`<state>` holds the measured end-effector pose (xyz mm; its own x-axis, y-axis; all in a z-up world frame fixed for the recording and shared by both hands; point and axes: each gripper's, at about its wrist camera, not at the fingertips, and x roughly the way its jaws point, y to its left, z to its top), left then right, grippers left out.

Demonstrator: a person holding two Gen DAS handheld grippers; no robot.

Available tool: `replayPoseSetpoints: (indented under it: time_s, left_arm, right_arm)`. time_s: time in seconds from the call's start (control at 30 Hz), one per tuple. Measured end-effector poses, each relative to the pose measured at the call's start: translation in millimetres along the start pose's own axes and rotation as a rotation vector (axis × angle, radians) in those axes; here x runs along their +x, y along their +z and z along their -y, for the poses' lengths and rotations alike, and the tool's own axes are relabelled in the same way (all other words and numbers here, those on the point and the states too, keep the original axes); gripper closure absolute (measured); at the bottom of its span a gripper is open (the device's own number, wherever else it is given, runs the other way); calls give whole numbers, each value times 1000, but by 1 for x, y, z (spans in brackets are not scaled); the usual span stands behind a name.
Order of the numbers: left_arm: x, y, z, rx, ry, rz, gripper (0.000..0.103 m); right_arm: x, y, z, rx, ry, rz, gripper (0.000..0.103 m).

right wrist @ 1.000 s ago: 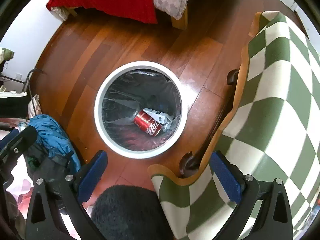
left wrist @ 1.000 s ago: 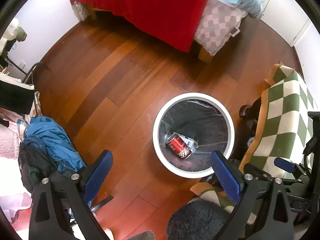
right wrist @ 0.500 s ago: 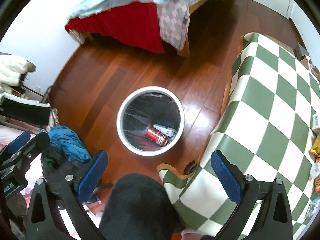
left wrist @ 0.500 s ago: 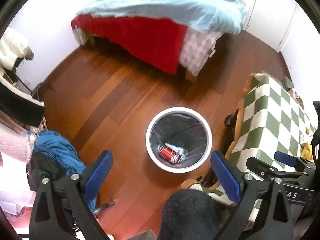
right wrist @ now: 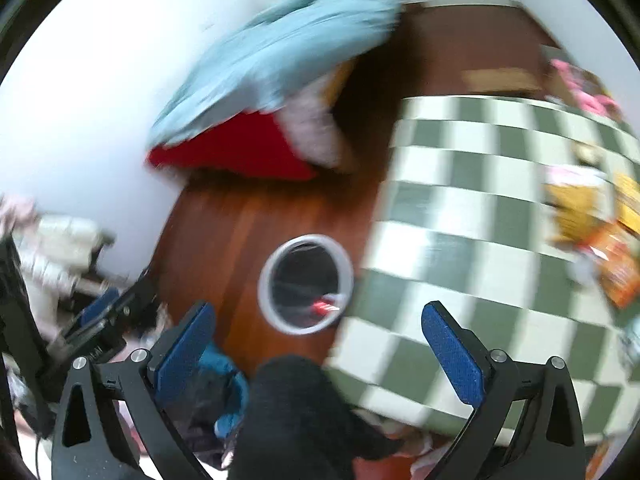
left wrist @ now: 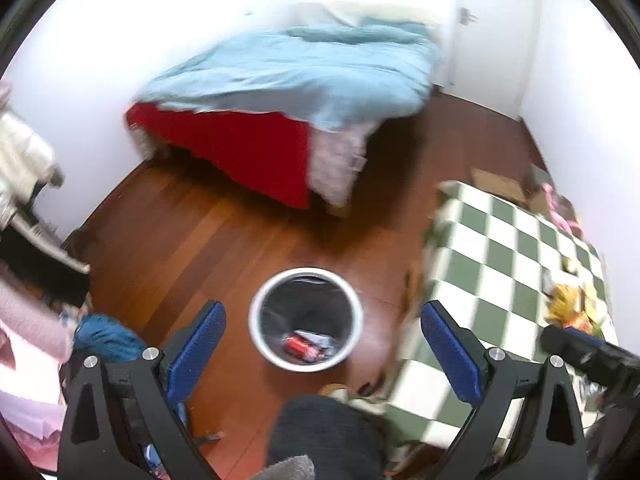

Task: Collect trash
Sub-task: 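Grasp the white medicine box with the right tool while the left tool grasps the yellow chip bag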

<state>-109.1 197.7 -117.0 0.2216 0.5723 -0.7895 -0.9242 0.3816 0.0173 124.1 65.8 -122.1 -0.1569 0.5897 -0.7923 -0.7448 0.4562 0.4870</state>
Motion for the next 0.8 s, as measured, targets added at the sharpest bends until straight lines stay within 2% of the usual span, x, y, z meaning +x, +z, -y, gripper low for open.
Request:
replayPoseSetpoints:
  time_s: [0.03,0.17,0.3,0.43,0.5,0.6,0.67,0.8]
  left_arm:
    - [4,-2,18,26,-13,-5,3]
    - [37,-17,99,109,-90,-75,3]
    - [73,-29,191,180,-152,-158,3]
    - [104,-39,281,246,-223,-245,3]
    - [120,-41,322,286,-244,-283,3]
    - [149,-45,370,336,-244,-348,4]
    - [164,-47,389,339,-252,-383,4]
    - [184,-43,409,330,-278,-405,4]
  right_arm:
    - [-11,1,20,25,-24,13,0]
    - [-46,5,119,127,-212,32,0]
    - [-67,12,225,205,-413,-4,0]
    - [-63,24,308,224,-543,-86,0]
    - [-55,30,344,212,-583,-144,0]
    - [-34,36,372,156,-606,-236,0]
    - [-19,38,383,115,-619,-284,0]
    - [6,45,395,55,-595,-317,0]
